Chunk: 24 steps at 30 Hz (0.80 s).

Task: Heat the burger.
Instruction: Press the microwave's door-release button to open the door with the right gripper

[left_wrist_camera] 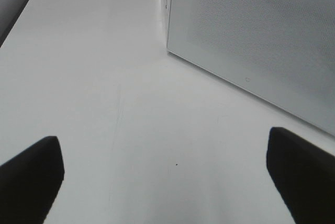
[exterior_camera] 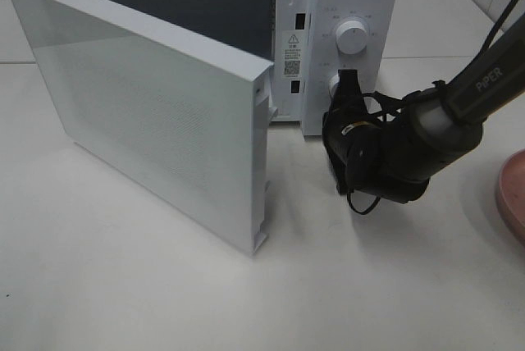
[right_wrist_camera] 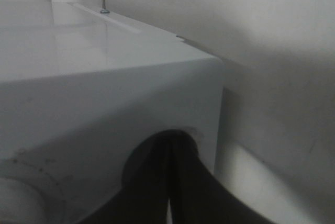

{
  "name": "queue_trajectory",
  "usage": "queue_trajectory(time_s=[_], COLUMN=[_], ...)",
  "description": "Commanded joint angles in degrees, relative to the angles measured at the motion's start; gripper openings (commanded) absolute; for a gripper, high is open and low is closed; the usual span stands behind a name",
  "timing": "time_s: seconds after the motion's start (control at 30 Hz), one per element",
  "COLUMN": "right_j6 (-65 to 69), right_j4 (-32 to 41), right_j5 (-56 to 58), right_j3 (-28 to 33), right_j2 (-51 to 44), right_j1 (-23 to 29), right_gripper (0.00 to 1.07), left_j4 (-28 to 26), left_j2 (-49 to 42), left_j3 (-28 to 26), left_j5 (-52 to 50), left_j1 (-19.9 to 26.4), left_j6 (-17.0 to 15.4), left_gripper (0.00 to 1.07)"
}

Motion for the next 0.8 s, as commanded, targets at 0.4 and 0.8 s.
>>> queue_trajectory(time_s=[0.4, 0.8], right_j6=[-1.5, 3.0], right_j4=[-3.4, -6.5], right_j5=[-4.0, -1.0], right_j3=[-3.6, 4.4], right_j2=[-1.3, -5.7], right_j1=[-2.0, -1.9], right_gripper=[0.04, 0.04], left_j4=[-0.3, -0.3], left_j2=[-1.3, -1.3], left_j3=[0.2, 0.2], left_j5=[-0.5, -0.5], left_j1=[-0.3, -0.3], left_j6=[-0.1, -0.1], left_gripper=[0.98, 0.98])
